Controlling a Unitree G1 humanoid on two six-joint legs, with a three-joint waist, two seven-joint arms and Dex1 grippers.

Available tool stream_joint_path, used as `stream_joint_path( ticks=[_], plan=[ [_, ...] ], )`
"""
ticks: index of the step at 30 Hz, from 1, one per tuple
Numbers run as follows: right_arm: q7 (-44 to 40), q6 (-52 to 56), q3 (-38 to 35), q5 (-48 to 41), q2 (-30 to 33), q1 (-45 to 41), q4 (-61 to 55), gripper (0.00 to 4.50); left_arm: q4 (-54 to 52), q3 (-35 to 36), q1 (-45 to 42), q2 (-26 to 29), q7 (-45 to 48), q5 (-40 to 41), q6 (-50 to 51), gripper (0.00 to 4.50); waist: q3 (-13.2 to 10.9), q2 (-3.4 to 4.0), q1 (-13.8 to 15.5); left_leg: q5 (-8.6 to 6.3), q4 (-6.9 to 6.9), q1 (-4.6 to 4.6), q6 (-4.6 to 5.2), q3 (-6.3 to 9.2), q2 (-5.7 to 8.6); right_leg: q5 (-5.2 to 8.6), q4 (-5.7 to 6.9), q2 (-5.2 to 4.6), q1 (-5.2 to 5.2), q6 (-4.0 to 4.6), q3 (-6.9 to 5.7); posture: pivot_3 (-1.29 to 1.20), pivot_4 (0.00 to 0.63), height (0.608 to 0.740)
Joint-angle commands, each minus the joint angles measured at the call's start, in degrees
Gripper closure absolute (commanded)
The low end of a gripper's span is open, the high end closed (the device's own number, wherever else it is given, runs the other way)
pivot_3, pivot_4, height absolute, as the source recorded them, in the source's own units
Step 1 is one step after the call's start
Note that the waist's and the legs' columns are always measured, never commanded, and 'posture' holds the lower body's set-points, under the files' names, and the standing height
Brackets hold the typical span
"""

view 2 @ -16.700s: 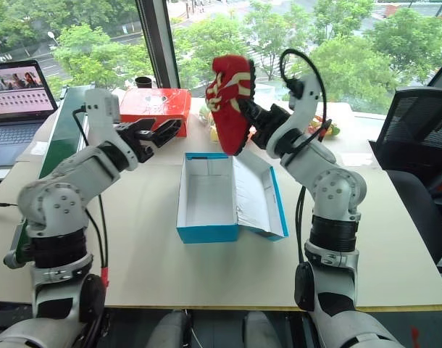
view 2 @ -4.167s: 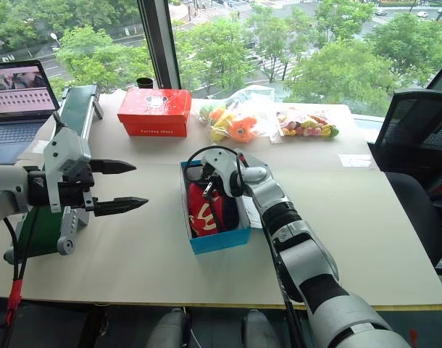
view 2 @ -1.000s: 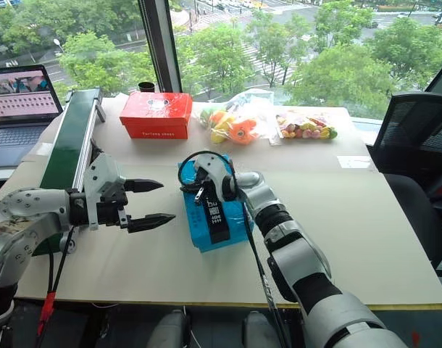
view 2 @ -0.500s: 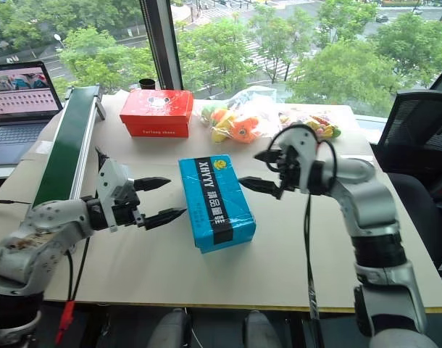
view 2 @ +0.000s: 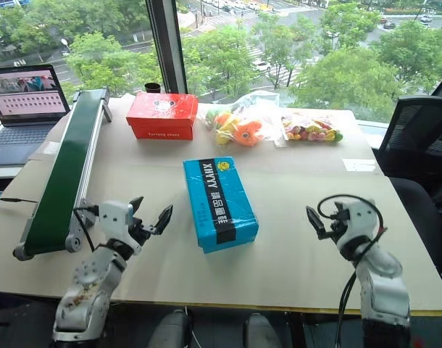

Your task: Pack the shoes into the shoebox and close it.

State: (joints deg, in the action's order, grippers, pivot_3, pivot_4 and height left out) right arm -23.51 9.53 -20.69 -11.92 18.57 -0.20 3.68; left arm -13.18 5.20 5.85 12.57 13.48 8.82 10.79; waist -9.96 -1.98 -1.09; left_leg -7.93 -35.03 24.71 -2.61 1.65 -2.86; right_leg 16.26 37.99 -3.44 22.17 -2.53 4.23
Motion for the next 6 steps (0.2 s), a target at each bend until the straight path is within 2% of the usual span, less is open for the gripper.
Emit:
stream_joint_path(
  ticks=[1,6],
  plan=[
    [3.7,-7.6,2.6,3.1,-2.9,1.6,-0.3,0.01,4.2,-0.3,2.6,0.6,-0.8,-4.0,-8.1,0.0,0.1,0.15,-0.4,0.0,0.0,0.0,0.0,-0.03,0.0,0.01,0.0,0.0,0.04,0.01,0.04,0.0,0.15,0.739],
    [6.9,-11.3,6.6,6.1,-5.6,1.0,0.3,0.01,9.1,-0.6,5.7,0.3,0.9,-3.4,-10.7,0.0,0.2,0.24,-1.3,0.0,0.03,-0.12,-0.01,-0.12,-0.04,0.16,0.0,0.01,0.0,-0.16,0.14,0.0,0.15,0.739]
  ],
)
